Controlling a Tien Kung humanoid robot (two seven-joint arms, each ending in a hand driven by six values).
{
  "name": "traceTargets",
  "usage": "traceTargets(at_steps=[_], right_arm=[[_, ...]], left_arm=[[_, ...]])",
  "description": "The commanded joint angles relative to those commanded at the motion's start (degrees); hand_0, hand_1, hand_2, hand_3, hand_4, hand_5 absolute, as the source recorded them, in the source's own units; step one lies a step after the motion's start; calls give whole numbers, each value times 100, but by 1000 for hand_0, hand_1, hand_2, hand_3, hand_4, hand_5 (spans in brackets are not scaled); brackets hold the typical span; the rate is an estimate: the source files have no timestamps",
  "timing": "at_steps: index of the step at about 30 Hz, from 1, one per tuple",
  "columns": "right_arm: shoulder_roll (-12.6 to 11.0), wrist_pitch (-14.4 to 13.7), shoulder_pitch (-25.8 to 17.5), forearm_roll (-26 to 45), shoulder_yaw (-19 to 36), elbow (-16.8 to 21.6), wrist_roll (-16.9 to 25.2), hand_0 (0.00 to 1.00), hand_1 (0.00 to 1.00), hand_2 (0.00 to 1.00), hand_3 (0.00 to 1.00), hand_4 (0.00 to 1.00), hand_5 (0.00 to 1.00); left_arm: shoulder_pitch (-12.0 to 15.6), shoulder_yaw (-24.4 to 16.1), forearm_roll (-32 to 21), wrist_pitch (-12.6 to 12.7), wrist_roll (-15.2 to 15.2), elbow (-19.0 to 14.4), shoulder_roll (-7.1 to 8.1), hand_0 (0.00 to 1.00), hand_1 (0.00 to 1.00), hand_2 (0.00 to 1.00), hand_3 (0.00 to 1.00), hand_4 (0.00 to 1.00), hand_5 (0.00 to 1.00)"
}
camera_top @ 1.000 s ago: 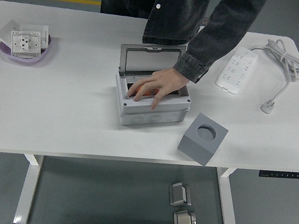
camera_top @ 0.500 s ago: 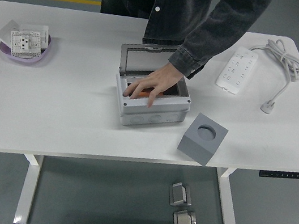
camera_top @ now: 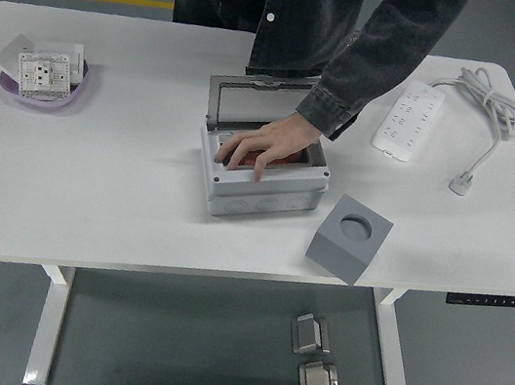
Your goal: Pick up the cylinder from the cube,place it in the box,flap close box
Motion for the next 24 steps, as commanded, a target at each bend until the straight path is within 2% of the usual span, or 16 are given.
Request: traceTargets(at_steps=[24], right_arm=[[-1,-4,-27,40,-3,-8,20,770,754,783,762,691,379]], left_arm=[[6,-11,2,0,-3,5,-20,661,649,540,577,547,239]])
